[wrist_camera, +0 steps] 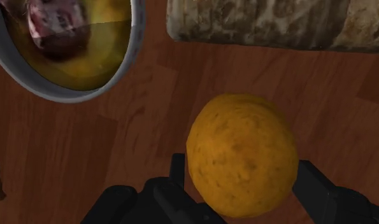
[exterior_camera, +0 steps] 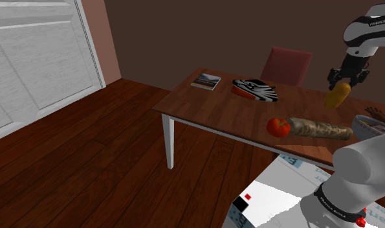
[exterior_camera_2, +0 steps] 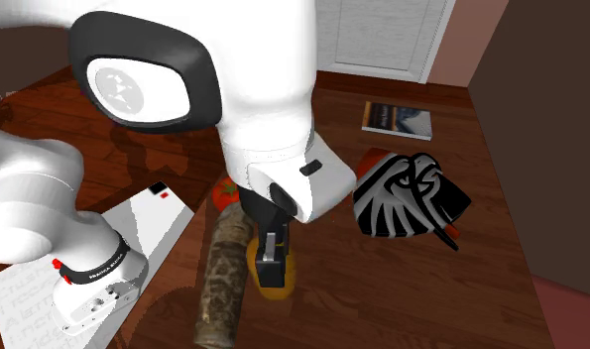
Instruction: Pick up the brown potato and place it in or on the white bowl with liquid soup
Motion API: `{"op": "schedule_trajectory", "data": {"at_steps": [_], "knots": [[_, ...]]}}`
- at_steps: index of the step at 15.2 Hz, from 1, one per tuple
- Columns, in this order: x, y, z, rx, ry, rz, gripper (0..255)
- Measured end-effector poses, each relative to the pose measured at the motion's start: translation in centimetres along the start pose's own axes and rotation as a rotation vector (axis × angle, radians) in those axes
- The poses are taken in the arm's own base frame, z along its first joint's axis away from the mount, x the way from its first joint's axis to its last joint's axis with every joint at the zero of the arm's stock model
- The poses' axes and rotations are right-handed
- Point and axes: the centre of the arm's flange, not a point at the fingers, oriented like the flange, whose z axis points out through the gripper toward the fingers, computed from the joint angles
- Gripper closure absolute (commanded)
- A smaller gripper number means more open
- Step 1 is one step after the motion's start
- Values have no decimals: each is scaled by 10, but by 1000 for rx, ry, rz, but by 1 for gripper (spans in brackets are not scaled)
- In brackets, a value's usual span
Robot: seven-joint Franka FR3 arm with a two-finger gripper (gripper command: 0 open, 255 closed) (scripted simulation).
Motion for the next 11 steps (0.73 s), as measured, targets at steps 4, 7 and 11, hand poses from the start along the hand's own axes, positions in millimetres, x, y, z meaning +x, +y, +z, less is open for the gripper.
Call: {"op": "schedule_trajectory", "data": {"at_steps": [4, 7, 11], "knots": [[-16, 51, 3, 0, 0, 0, 255], [-34, 84, 5, 0, 0, 0, 255], [-52, 133, 5, 0, 0, 0, 255]]}}
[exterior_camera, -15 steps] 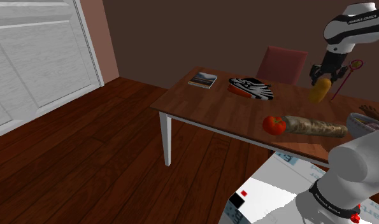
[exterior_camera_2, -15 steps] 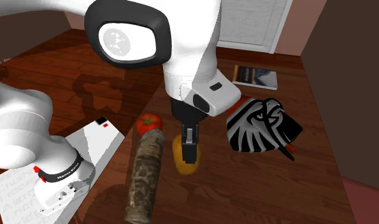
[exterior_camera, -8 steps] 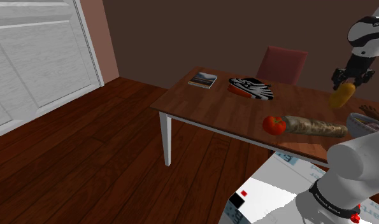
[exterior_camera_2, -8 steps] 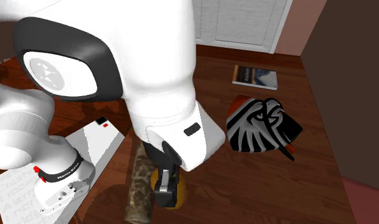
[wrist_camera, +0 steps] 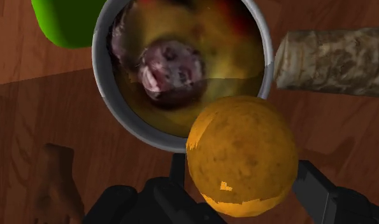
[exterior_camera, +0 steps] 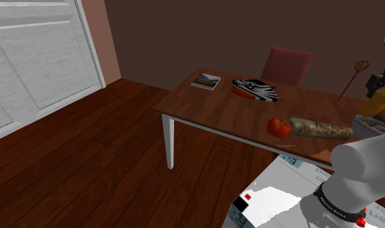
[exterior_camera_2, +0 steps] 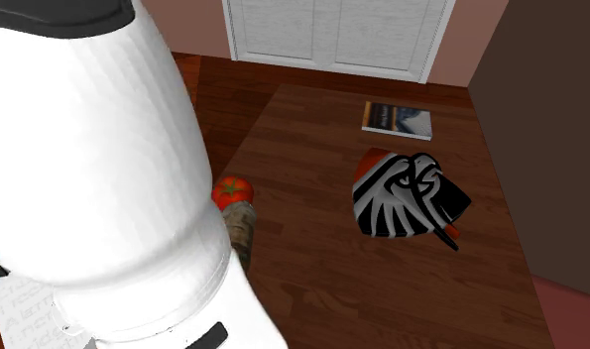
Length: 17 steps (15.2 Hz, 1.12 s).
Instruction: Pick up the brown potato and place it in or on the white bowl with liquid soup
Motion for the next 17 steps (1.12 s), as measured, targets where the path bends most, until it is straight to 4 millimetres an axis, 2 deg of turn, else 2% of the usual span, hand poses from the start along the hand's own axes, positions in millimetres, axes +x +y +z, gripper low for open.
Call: {"op": "schedule_trajectory", "data": {"at_steps": [3, 5, 17], "knots": [[-15, 40, 3, 0, 0, 1, 255], [-20, 48, 12, 0, 0, 0, 255], [-23, 45, 73, -1, 4, -1, 255]]}}
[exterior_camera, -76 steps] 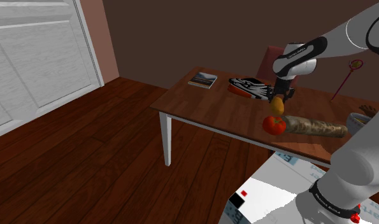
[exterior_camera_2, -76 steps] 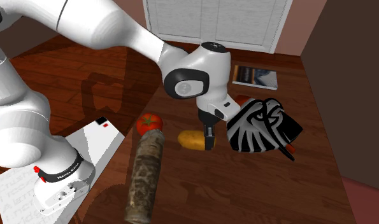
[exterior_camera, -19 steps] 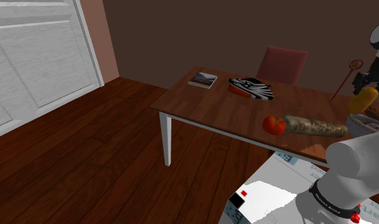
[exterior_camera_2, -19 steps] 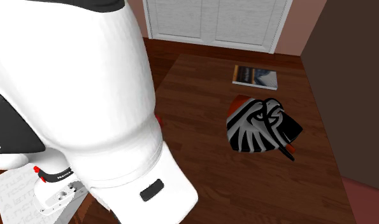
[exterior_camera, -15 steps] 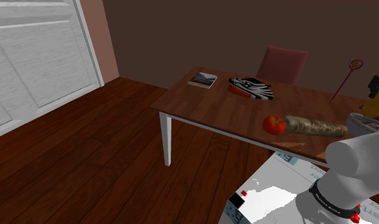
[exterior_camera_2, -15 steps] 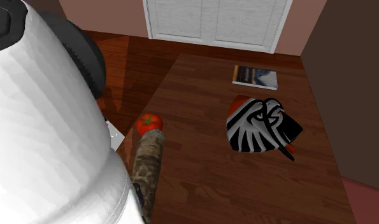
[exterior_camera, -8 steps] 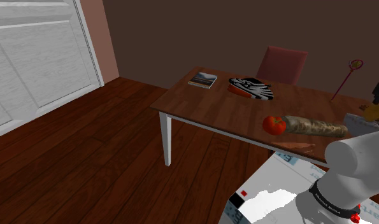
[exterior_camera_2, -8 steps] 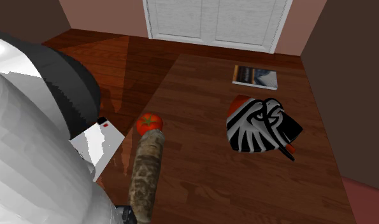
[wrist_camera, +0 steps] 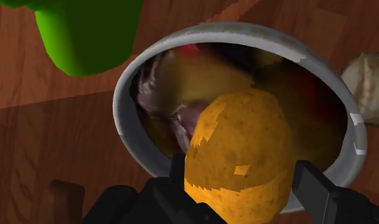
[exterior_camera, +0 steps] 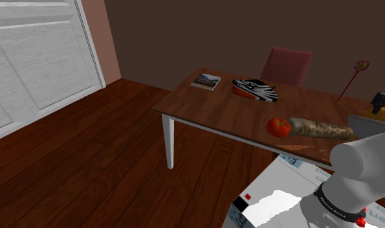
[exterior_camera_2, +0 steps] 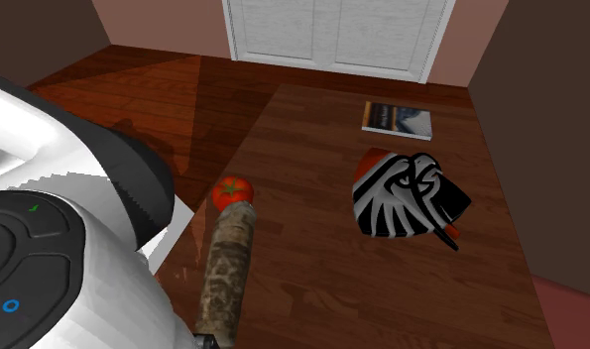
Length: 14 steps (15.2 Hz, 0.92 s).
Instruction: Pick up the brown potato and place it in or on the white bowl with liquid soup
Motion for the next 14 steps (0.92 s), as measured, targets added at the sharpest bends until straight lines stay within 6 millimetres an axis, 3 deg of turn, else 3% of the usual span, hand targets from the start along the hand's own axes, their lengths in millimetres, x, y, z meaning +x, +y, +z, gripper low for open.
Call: {"op": "schedule_trajectory", "data": {"at_steps": [8, 9, 14], "knots": [[0, 0, 8, -4, 9, 1, 255], [0, 0, 8, -3, 8, 1, 0], [-1, -2, 12, 1, -3, 0, 0]]}}
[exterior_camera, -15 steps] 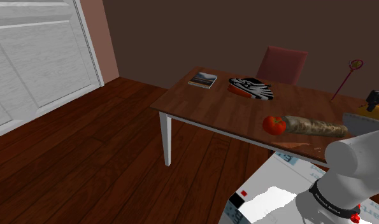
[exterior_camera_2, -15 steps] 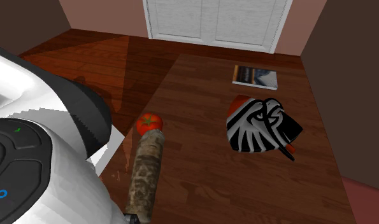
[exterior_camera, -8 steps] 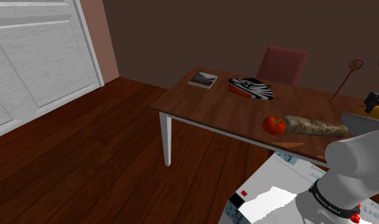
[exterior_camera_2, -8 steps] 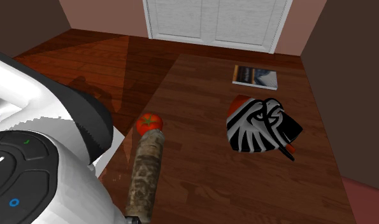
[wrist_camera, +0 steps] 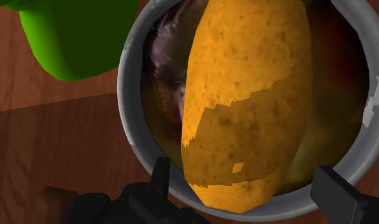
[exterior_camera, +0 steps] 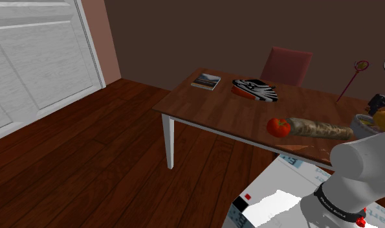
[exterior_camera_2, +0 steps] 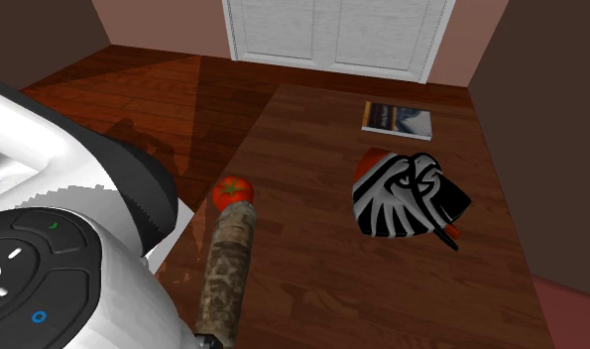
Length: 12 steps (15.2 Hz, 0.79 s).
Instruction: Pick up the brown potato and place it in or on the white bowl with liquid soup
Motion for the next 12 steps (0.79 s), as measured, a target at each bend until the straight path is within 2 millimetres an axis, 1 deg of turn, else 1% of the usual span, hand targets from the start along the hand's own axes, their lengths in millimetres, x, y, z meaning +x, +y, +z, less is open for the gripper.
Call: {"op": "schedule_trajectory", "data": {"at_steps": [1, 2, 4, 5, 6, 8, 12], "knots": [[0, 0, 0, 0, 0, 0, 0], [1, 0, -6, 0, 1, 0, 0], [0, 0, -28, -1, 1, 0, 0], [3, -1, -36, 0, 1, 0, 0], [1, 0, -43, 0, 1, 0, 0], [0, 1, -48, 0, 0, 0, 0], [0, 1, -49, 0, 0, 0, 0]]}}
